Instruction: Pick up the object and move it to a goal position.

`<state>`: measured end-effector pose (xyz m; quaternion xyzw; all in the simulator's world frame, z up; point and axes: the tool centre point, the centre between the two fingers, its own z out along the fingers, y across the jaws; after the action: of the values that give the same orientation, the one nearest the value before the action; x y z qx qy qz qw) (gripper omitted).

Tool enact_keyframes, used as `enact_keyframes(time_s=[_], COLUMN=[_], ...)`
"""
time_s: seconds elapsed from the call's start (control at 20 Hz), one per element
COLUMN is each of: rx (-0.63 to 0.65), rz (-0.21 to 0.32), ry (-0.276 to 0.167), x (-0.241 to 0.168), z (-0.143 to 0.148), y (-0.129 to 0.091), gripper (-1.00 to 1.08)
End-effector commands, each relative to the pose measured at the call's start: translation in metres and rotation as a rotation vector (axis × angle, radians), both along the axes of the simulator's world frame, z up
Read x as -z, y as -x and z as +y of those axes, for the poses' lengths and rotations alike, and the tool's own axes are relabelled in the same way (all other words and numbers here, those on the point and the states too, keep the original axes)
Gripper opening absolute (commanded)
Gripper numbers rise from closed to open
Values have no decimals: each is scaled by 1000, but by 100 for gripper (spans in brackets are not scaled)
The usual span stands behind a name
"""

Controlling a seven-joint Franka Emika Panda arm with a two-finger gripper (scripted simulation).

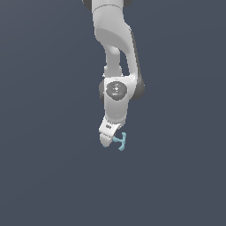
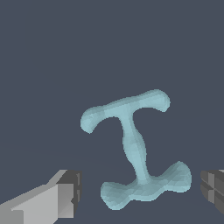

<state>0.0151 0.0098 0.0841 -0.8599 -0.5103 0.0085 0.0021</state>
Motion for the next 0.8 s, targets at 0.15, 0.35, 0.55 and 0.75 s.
enact_keyframes(time_s=[0.15,0.35,0.55,0.75], rx=[-138,-208,-255,-279], rz=[-7,-11,-14,-16], ry=[-3,-5,-7,-7], x=[8,13,15,17], z=[0,0,0,0], y=[-3,-5,-6,-7], gripper=[100,100,100,100])
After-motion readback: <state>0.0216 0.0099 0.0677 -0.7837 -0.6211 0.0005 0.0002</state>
